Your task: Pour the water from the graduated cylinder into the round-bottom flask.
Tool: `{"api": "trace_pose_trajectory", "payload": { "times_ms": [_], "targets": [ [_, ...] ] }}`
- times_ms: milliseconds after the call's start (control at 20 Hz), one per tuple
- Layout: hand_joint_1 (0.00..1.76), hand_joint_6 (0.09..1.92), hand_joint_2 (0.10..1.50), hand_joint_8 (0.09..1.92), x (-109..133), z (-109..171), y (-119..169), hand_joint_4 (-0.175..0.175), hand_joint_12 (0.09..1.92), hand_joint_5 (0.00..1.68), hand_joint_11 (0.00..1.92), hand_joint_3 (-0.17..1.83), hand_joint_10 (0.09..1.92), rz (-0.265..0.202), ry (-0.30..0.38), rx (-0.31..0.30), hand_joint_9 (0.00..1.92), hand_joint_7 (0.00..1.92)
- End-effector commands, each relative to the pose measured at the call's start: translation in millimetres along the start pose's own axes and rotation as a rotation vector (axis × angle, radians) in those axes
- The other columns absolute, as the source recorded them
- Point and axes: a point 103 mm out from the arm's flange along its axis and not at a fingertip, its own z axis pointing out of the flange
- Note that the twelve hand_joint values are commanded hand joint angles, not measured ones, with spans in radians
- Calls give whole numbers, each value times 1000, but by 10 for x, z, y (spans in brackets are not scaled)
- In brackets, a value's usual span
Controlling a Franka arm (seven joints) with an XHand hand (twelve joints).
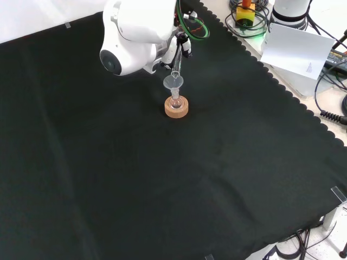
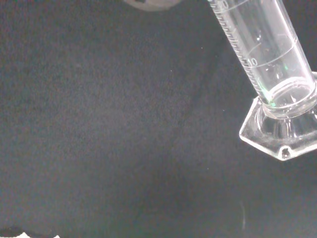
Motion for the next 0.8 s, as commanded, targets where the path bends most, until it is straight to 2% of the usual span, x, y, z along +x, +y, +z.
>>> {"api": "trace_pose_trajectory", "payload": {
  "times_ms": [50, 650, 800],
  "targets": [
    [1147, 1067, 1143, 307, -8, -12, -32, -175, 736, 938, 1292, -1, 87, 14, -9, 9, 1497, 1294],
    [1147, 1066, 1142, 300, -22, -9, -83, -175, 734, 939, 1291, -1, 87, 30, -18, 31, 1499, 1300],
    [1147, 1065, 1142, 298, -28, -4, -87, -175, 734, 940, 1291, -1, 87, 48, -28, 36, 1499, 1301]
  ]
}}
